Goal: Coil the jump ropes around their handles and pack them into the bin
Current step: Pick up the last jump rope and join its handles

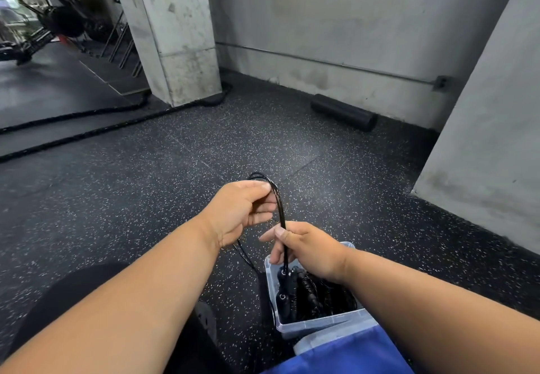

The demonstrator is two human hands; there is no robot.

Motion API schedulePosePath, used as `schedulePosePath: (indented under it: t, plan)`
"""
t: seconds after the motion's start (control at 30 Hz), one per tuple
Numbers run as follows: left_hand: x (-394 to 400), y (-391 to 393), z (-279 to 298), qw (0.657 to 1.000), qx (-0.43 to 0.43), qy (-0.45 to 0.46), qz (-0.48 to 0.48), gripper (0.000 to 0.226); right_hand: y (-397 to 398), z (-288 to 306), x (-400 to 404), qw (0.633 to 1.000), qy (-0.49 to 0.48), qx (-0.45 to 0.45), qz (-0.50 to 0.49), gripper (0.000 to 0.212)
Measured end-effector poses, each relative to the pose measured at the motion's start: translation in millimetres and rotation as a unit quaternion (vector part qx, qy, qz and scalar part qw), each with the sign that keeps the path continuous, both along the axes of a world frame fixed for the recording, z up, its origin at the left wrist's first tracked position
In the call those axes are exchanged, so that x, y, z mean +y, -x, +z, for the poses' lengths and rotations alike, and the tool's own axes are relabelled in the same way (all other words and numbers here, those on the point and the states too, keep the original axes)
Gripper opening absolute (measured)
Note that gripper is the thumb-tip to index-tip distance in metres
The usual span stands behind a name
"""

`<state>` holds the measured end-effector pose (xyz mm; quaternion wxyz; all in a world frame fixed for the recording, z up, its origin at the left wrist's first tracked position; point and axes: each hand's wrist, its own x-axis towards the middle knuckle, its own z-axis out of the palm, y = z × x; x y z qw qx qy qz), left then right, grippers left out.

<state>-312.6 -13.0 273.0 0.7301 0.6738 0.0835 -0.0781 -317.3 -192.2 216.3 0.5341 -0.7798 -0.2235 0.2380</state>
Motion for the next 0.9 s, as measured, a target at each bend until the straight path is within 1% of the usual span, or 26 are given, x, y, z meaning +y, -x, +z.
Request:
schedulePosePath:
  t: [0.13,0.23,0.33,0.4,0.5,0.57,0.67,0.73,0.8,0.83,0.9]
  plan:
    - [-2,2,4,0.998,-0.026,-0.046,-0.029,0.014,4,-1,0,1.000,0.009,0.016,0.002,0.038]
    - [-3,0,2,0.996,-0.043,-0.083,0.012,0.016,9,-1,0,1.000,0.017,0.023,0.005,0.037]
    - [4,-3,6,0.993,-0.064,-0.086,0.043,0.024,10,-1,-2,0.998,0.037,0.041,0.023,0.035]
    - [11,-7,12,0.994,-0.074,-0.056,0.062,0.021,10,0,-4,0.997,0.035,0.067,0.027,0.036]
    - [26,-13,20,0.991,-0.089,0.026,0.091,0.015,12,-1,-5,0.996,0.057,0.051,0.042,0.039]
    - [37,-18,22,0.985,-0.089,0.074,0.129,0.013,14,-5,-3,0.995,0.062,0.048,0.057,0.040]
    - [50,-23,17,0.979,-0.064,0.098,0.167,0.012,13,-10,1,0.996,0.014,0.074,0.038,0.037]
    - [54,-23,6,0.986,-0.028,0.071,0.146,0.020,12,-8,4,0.995,-0.030,0.098,0.017,0.034]
    - [54,-21,-9,0.994,0.019,0.021,0.103,0.033,10,-1,6,0.993,-0.057,0.106,-0.006,0.032]
    - [52,-19,-16,0.996,0.041,-0.007,0.077,0.034,9,3,7,0.992,-0.069,0.107,-0.017,0.032]
    - [46,-13,-28,0.996,0.069,-0.053,0.011,0.031,6,11,7,0.990,-0.092,0.104,-0.037,0.034]
